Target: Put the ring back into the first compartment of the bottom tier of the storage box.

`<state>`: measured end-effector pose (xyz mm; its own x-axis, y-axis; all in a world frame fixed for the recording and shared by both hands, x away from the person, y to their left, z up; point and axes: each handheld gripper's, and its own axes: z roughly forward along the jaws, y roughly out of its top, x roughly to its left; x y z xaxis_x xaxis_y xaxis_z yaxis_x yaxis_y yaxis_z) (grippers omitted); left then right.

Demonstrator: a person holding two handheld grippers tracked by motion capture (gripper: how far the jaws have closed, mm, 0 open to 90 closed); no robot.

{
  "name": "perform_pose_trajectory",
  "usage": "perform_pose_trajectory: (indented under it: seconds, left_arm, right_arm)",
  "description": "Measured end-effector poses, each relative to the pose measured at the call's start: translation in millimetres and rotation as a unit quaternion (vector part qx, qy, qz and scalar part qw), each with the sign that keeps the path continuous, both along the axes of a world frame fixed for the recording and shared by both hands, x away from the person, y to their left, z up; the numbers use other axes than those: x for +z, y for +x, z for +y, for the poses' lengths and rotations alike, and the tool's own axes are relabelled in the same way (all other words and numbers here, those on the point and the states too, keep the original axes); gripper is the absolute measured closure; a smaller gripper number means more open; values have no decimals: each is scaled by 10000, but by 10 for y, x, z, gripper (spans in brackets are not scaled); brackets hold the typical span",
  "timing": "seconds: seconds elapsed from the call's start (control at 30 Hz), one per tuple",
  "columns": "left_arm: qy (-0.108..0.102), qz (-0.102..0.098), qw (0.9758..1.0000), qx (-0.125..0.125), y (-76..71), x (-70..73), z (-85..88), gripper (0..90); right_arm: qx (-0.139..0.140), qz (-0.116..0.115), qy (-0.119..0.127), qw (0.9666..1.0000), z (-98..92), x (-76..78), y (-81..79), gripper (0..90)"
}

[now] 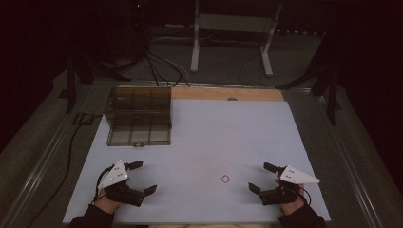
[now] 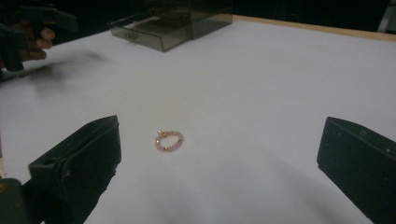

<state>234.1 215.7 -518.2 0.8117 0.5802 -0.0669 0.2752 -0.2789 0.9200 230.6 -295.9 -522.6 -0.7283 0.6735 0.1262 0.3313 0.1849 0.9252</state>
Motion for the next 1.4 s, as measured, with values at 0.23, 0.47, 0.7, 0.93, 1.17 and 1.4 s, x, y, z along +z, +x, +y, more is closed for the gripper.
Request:
perform_pose_trajectory:
  seconds: [0.23, 0.47, 0.7, 0.93, 1.17, 1.4]
  left_arm:
    - [29, 41, 10000, -13, 11, -8, -12, 6]
    - [54, -7, 10000, 50, -20, 13, -19, 6]
    - [248, 147, 9994, -206, -21, -24, -50, 6]
    - [336, 160, 9990, -256, -24, -3, -82, 6]
    - [233, 296, 9987, -355, -25, 55, -118, 6]
    - [156, 270, 9987, -404, 2, 161, -154, 6]
  right_arm:
    - [-42, -1, -132, 9999, 1, -10, 14, 0]
    - [15, -60, -186, 9998, 34, 8, 2, 0]
    - [-3, -132, -327, 9994, 80, 20, -7, 0]
    - [-83, -145, -284, 9995, 64, 33, -16, 0]
    - [-154, -155, -269, 9994, 52, 37, -22, 0]
    - [-186, -172, -219, 9994, 38, 44, -20, 0]
